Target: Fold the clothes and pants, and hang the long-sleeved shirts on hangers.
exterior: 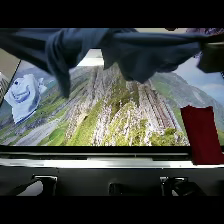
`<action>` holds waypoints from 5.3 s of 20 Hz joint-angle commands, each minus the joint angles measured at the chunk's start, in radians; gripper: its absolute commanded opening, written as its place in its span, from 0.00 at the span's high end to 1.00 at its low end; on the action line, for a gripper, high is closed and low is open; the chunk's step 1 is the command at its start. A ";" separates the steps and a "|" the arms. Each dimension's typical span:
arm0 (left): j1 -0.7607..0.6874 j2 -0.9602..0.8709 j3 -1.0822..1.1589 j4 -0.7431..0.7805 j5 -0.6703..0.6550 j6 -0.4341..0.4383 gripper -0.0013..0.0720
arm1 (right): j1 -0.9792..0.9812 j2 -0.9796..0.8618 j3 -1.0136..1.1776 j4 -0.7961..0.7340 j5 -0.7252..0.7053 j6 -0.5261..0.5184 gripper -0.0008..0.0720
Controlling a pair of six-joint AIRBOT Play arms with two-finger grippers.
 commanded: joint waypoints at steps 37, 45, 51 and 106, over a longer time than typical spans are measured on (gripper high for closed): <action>-0.121 -0.383 -1.032 -0.523 0.191 0.151 0.06 | -0.001 -0.789 -0.050 0.132 0.051 0.039 0.95; -0.229 -0.438 -1.032 -0.523 0.235 0.122 0.06 | -0.001 -0.789 -0.050 0.132 0.069 0.039 0.95; -0.251 -0.448 -1.032 -0.521 0.228 0.124 0.17 | -0.001 -0.789 -0.050 0.132 0.071 0.039 0.95; -0.006 -0.416 -0.512 -0.003 0.025 -0.064 0.13 | -0.001 -0.887 0.132 -0.021 0.096 0.117 0.95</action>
